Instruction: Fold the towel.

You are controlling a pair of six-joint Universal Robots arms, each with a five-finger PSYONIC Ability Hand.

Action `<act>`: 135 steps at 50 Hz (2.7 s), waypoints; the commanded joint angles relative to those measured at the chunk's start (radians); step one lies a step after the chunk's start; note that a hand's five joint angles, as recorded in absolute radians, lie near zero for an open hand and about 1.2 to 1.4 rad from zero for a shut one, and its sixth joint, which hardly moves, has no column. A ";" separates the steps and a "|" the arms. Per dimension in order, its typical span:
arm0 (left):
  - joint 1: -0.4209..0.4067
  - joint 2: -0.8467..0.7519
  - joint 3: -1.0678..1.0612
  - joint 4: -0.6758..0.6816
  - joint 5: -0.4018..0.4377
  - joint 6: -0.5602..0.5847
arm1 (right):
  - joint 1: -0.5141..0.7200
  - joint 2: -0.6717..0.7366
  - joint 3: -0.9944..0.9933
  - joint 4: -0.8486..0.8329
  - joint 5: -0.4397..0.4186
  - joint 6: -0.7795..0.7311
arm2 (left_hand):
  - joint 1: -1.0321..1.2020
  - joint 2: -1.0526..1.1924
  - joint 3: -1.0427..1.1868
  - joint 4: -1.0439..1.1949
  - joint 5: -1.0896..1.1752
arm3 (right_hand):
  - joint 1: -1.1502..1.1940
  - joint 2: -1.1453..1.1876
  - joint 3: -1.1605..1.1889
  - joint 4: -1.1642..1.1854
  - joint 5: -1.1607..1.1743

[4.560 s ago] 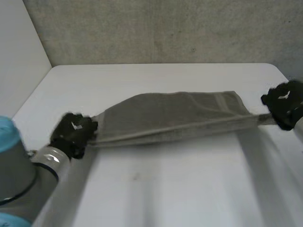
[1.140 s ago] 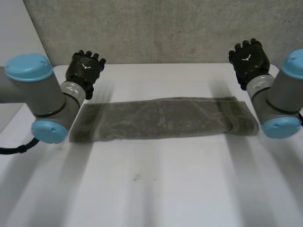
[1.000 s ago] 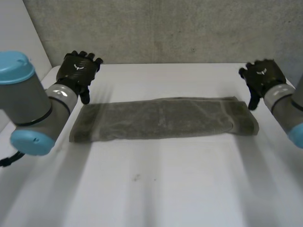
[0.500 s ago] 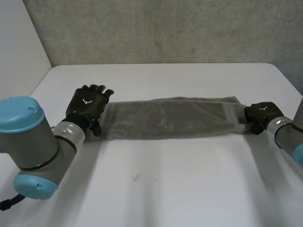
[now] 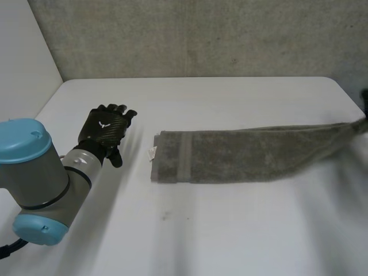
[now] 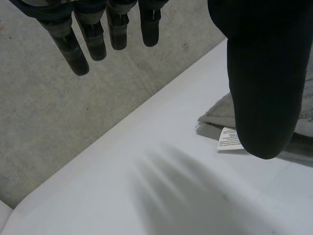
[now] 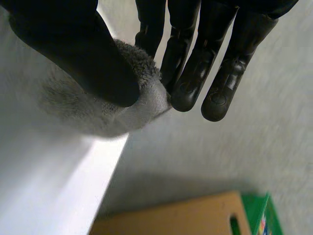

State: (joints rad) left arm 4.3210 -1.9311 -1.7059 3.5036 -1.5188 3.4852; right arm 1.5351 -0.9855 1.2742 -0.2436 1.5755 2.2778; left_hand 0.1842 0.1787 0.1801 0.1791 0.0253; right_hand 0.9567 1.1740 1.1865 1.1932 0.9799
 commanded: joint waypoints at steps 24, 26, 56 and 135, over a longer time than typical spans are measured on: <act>-0.015 0.003 0.006 0.006 0.000 0.000 | 0.714 0.162 -0.006 -0.114 -0.302 -0.225 | 0.000 0.005 0.004 0.005 -0.016 | -0.782 -0.999 -1.012 -1.019 -0.980; -0.023 0.003 0.018 0.009 0.002 0.000 | 0.702 0.085 0.014 -0.114 -0.243 -0.074 | 0.000 0.005 0.004 0.005 -0.016 | -0.782 -0.999 -1.012 -1.019 -0.980; -0.182 -0.106 0.172 0.041 -0.006 -0.129 | 0.247 0.024 0.238 0.104 -0.206 0.474 | 0.012 0.017 0.016 0.017 -0.004 | 0.438 0.221 0.209 0.202 0.241; -0.078 0.009 0.011 0.052 -0.003 -0.135 | 0.373 0.044 0.099 0.188 -0.095 0.753 | 0.012 0.017 0.016 0.017 -0.004 | -0.355 -0.572 -0.585 -0.591 -0.553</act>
State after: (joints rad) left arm 4.2423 -1.9196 -1.6874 3.5552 -1.5239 3.3503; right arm 1.9379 -0.9317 1.2957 -0.0683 1.4855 3.0447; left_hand 0.1810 0.1744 0.1759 0.1754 0.0254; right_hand 0.4318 0.5030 0.5100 0.5080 0.3161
